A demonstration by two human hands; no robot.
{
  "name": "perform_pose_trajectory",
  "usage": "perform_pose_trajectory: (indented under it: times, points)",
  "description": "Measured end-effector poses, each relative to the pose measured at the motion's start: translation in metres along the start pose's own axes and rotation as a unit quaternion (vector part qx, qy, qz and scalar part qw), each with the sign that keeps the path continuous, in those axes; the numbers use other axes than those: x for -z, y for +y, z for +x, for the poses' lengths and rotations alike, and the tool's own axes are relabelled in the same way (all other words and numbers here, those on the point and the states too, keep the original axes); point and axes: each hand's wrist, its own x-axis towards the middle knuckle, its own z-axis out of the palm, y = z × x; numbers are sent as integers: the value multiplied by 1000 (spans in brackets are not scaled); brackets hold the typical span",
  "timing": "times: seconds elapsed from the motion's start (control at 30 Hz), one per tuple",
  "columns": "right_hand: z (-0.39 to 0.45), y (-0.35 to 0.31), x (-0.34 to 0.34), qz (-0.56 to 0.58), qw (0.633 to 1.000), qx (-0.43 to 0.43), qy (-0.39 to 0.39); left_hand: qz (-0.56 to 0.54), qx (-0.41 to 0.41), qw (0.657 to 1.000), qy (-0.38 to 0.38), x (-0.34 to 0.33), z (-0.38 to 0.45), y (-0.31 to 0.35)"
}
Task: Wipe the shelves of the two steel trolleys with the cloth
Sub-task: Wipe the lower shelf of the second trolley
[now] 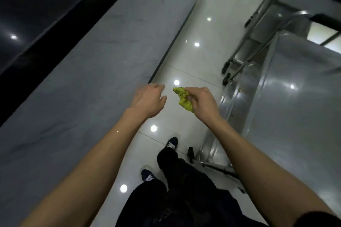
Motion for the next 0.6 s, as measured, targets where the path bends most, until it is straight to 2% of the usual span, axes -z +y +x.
perform_pose_trajectory:
  times: [0.3,0.43,0.6]
  points:
    - [71,77,27,53,987,-119,92,73,-99,988,-99,11,146,38]
    - [102,101,48,64,980,-146,118,84,-130,982,-105,19,202,56]
    - [133,127,72,93,959,-192,188,90,-178,970,-138,23,275,81]
